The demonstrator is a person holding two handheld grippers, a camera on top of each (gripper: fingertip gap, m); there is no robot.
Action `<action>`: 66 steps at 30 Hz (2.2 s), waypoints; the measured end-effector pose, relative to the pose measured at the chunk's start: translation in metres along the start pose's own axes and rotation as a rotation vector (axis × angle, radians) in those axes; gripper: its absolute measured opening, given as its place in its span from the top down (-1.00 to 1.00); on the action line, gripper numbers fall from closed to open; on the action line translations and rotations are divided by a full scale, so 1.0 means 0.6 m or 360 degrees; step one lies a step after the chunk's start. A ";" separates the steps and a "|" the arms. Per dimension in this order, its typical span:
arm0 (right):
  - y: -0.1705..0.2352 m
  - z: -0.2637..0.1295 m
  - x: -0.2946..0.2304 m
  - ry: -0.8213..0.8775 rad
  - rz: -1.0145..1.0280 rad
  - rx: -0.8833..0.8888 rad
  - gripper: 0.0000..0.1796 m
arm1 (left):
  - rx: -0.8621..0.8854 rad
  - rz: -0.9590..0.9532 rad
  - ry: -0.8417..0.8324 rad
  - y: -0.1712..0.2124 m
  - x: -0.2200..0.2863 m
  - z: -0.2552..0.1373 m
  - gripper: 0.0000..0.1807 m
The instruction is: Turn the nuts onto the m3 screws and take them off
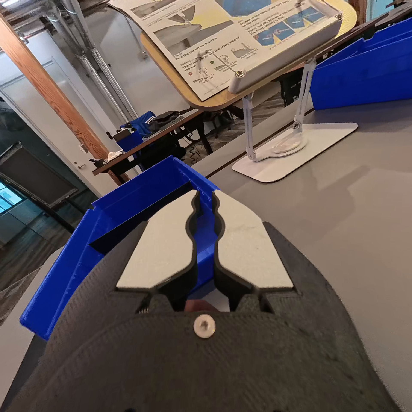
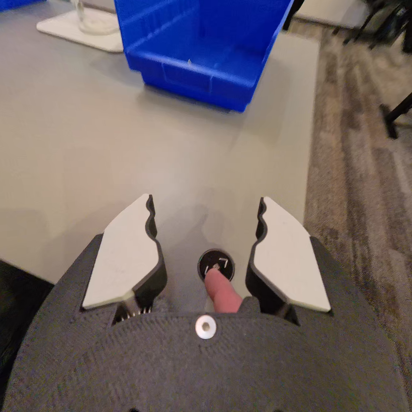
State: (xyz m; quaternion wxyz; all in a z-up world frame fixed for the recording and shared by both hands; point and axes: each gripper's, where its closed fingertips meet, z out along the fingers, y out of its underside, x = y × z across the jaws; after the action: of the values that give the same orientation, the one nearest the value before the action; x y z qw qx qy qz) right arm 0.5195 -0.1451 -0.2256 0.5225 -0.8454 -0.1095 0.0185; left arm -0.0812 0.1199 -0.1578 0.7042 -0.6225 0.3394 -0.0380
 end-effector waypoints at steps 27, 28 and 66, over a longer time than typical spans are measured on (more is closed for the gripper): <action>0.060 0.022 -0.064 -0.0166 -0.0353 -0.0457 -0.01 | -0.0041 -0.0192 0.0053 0.019 0.000 0.000 0.86; 0.059 0.022 -0.066 -0.0169 -0.0361 -0.0456 -0.01 | -0.0040 -0.0177 0.0062 0.017 0.003 0.001 0.86; 0.071 0.032 -0.055 -0.0175 -0.0108 -0.0557 -0.25 | -0.0056 -0.0191 0.0134 0.018 0.017 0.008 0.84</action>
State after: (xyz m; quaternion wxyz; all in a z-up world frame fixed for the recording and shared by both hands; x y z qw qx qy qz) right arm 0.4918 -0.1536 -0.2749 0.3609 -0.9170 -0.1678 0.0276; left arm -0.0745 0.1215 -0.1720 0.6747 -0.6518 0.3315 -0.1004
